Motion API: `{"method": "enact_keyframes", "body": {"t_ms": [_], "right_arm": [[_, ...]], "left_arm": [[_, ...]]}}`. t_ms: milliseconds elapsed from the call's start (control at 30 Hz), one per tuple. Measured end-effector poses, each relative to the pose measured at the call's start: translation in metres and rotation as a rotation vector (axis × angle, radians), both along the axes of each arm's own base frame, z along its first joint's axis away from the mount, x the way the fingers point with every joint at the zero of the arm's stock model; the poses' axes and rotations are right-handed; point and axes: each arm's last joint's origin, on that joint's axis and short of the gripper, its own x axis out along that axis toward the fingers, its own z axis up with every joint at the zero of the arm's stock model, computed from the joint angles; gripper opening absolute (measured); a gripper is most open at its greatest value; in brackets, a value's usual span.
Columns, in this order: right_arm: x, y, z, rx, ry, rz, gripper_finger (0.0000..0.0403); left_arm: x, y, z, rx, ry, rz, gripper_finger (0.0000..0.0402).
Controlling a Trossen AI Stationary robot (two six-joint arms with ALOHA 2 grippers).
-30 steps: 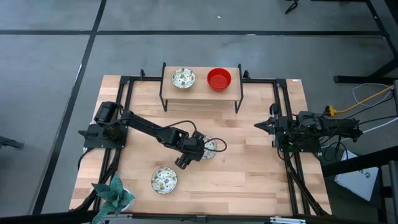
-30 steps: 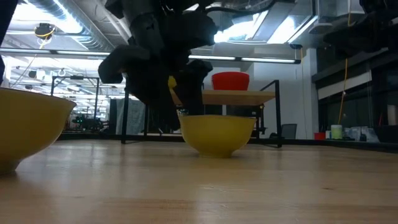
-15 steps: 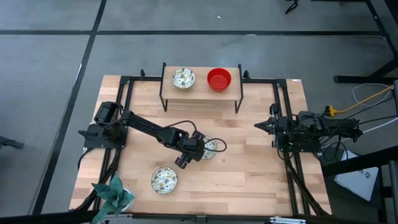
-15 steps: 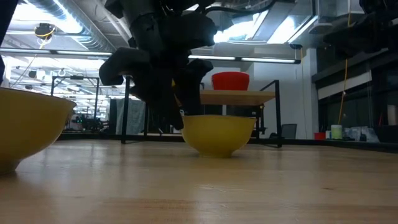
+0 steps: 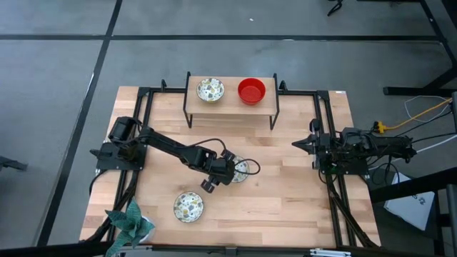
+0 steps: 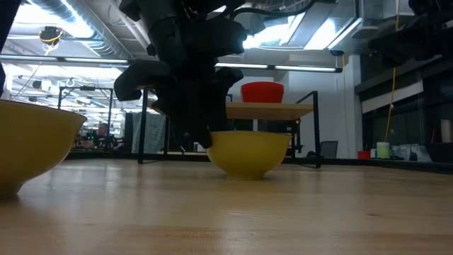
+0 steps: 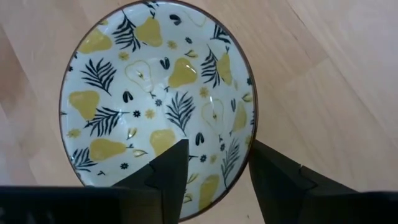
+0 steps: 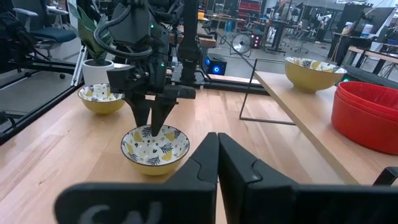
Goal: Pick & Place Mini bowls
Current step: Stack the right white patterned bowl on top of the white patterned bowl on the shelf
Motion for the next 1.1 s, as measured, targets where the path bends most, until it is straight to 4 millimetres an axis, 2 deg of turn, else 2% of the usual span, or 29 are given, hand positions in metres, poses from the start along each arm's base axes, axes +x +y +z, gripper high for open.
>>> {"method": "enact_keyframes", "body": {"t_ms": [233, 433, 967, 1100], "right_arm": [[0.0, 0.0, 0.0, 0.001, 0.0, 0.0, 0.0006], [0.0, 0.0, 0.0, 0.003, 0.0, -0.001, 0.0006], [0.0, 0.0, 0.0, 0.003, 0.001, -0.001, 0.0006], [0.0, 0.0, 0.0, 0.003, 0.001, -0.001, 0.0006]], "left_arm": [[-0.001, 0.0, 0.0, -0.001, 0.008, -0.018, 0.0158], [0.0, -0.001, -0.007, -0.002, 0.032, -0.022, 0.0135], [0.0, -0.002, -0.009, -0.011, 0.042, -0.031, 0.0025], [0.0, -0.002, -0.007, -0.005, 0.034, -0.031, 0.0009]]}}
